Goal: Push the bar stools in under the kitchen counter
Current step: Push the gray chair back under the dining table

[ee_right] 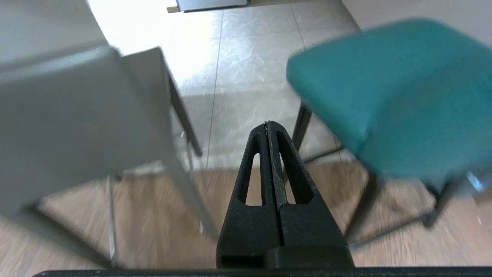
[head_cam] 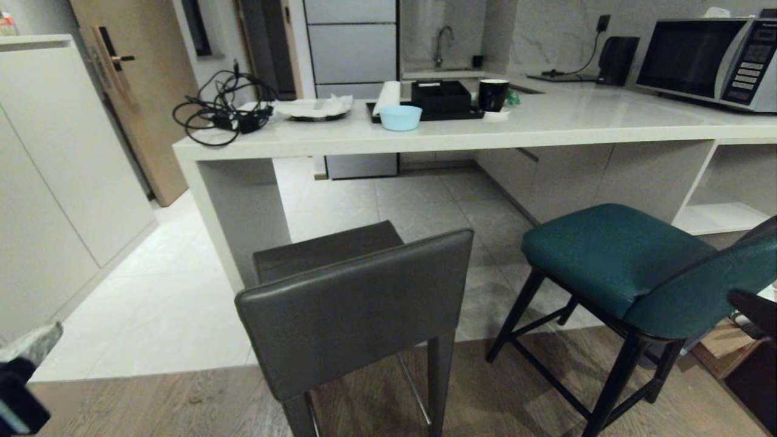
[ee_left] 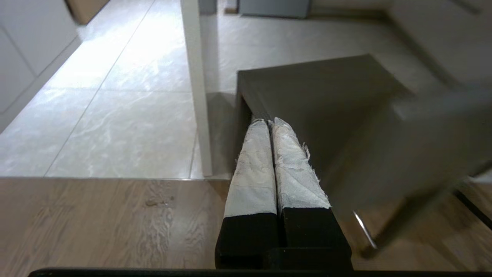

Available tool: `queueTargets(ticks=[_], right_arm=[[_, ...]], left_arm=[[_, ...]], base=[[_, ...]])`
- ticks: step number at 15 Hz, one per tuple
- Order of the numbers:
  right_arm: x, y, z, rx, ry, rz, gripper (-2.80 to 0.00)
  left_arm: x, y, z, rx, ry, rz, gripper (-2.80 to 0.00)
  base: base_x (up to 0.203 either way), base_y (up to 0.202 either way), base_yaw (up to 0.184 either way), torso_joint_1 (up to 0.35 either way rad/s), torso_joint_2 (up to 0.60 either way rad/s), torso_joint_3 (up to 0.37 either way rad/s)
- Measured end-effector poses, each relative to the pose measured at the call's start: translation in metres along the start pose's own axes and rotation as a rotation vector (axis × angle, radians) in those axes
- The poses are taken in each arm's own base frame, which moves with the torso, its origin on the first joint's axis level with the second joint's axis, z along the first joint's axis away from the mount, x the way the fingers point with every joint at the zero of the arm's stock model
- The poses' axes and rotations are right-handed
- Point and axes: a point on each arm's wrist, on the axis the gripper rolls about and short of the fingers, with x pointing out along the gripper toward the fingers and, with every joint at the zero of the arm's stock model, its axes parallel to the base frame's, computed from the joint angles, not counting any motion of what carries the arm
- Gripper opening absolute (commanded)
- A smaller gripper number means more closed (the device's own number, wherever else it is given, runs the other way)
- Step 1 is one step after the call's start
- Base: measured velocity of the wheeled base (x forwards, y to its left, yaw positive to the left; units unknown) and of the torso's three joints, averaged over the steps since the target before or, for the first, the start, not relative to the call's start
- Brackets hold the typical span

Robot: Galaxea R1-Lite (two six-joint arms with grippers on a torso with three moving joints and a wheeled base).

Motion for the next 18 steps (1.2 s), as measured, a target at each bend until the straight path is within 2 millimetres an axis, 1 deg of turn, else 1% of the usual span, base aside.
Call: queueTargets(ticks=[2,4,5,7,9,11,12,14,15,18], right_arm=[[0.054,-0.004,0.008,-0.007,-0.016,0.006,-2.80],[0.108,-0.002,0.011,-0.012,-0.051,0.023,-2.80],[0.133,0.000,0.012,-0.011,-0.072,0.036,-2.80],[0.176,0.006,0.008,0.005,-0.083,0.064,-2.80],[0.214,0.017,-0.003,0.028,-0.065,0.111,-2.80],[0.249,0.036,-0.014,0.034,-0.056,0.169,-2.80],[0.263,0.048,-0.019,0.035,-0.056,0.201,-2.80],[0.286,0.074,-0.027,0.032,-0.062,0.261,-2.80],[0.295,0.083,-0.030,0.031,-0.063,0.282,-2.80],[0.319,0.102,-0.045,0.030,-0.044,0.316,-2.80]], left_arm=[[0.045,-0.009,-0.002,-0.012,0.022,0.031,-2.80],[0.083,-0.025,-0.020,-0.037,0.047,0.057,-2.80],[0.097,-0.033,-0.031,-0.044,0.054,0.073,-2.80],[0.116,-0.045,-0.056,-0.055,0.071,0.104,-2.80],[0.125,-0.054,-0.081,-0.050,0.120,0.119,-2.80],[0.126,-0.059,-0.098,-0.041,0.173,0.123,-2.80],[0.125,-0.058,-0.104,-0.029,0.199,0.126,-2.80],[0.123,-0.059,-0.111,-0.013,0.235,0.124,-2.80],[0.121,-0.060,-0.112,-0.010,0.243,0.118,-2.80],[0.117,-0.068,-0.116,-0.007,0.254,0.103,-2.80]], base=[[0.000,0.000,0.000,0.000,0.00,0.000],[0.000,0.000,0.000,0.000,0.00,0.000],[0.000,0.000,0.000,0.000,0.00,0.000],[0.000,0.000,0.000,0.000,0.00,0.000],[0.000,0.000,0.000,0.000,0.00,0.000],[0.000,0.000,0.000,0.000,0.00,0.000],[0.000,0.000,0.000,0.000,0.00,0.000],[0.000,0.000,0.000,0.000,0.00,0.000],[0.000,0.000,0.000,0.000,0.00,0.000],[0.000,0.000,0.000,0.000,0.00,0.000]])
